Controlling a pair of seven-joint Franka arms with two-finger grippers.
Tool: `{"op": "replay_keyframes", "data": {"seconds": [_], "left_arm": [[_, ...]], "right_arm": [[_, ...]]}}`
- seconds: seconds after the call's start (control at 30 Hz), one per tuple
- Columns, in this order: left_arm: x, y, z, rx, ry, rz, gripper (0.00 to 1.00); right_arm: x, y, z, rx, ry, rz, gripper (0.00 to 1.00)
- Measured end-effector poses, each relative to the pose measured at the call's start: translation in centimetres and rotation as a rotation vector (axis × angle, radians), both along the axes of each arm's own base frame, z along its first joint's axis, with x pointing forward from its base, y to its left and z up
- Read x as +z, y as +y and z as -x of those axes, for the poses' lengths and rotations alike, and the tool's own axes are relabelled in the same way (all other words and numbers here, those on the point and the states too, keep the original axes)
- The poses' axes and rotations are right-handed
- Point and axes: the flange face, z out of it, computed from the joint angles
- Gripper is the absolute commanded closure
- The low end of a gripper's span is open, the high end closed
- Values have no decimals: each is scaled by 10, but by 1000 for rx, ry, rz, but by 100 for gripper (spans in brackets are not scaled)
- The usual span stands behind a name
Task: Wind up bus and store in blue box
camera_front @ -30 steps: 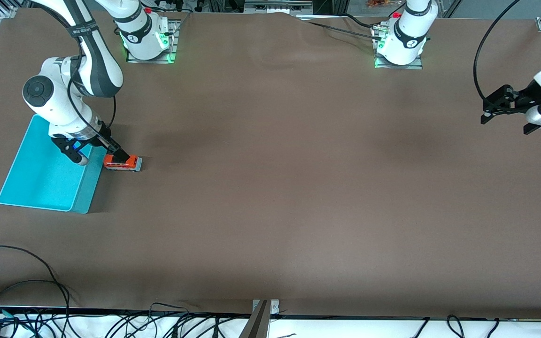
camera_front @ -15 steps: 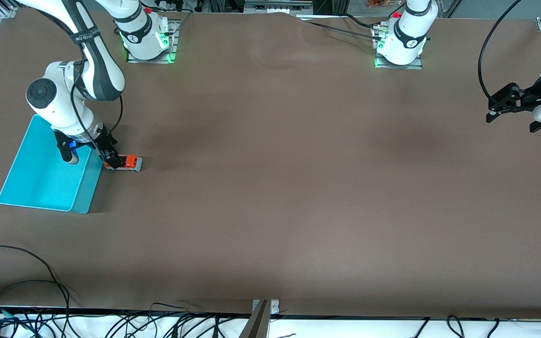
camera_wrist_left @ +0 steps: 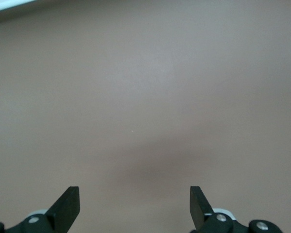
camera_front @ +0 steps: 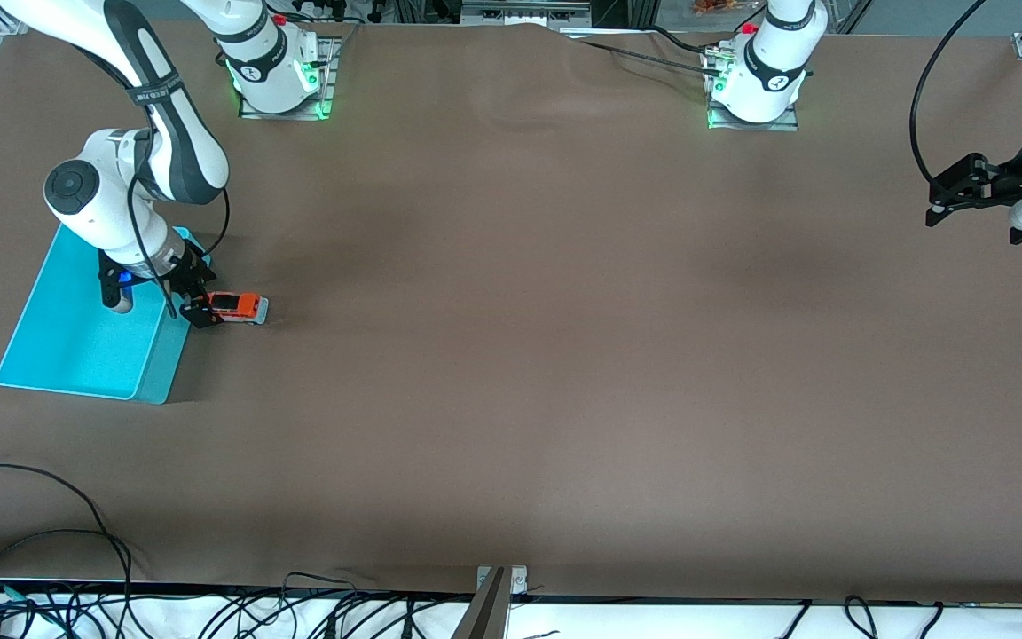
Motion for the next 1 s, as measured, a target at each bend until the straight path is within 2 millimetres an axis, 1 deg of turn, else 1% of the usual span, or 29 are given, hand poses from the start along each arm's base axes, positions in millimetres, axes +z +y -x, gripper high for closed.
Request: {"op": "replay_keyframes", "data": {"seconds": [0.53, 0.57, 0.6, 0.67, 0.77, 0.83, 0.9, 0.93, 1.0], "left_arm": [[-2, 0, -2, 0, 7, 0, 0], [-2, 0, -2, 0, 7, 0, 0], [-2, 0, -2, 0, 8, 0, 0], [-3, 0, -3, 0, 8, 0, 0], [-4, 0, -4, 0, 11, 0, 0], [-5, 0, -4, 0, 13, 0, 0], [-7, 0, -5, 0, 16, 0, 0], [-7, 0, -5, 0, 17, 0, 0], [-9, 0, -6, 0, 19, 0, 0]], "right_arm": [[-31, -1, 1, -4, 1, 1, 0], [-32, -1, 1, -4, 0, 1, 6], [-33, -1, 1, -4, -1, 1, 17], [-34, 0, 1, -3, -1, 0, 43], [-34, 1, 1, -1, -3, 0, 70], [-34, 2, 1, 2, -3, 0, 78], [-34, 3, 0, 4, -4, 0, 92], [-33, 4, 0, 5, -6, 0, 95], [-31, 4, 0, 6, -9, -1, 96]]}}
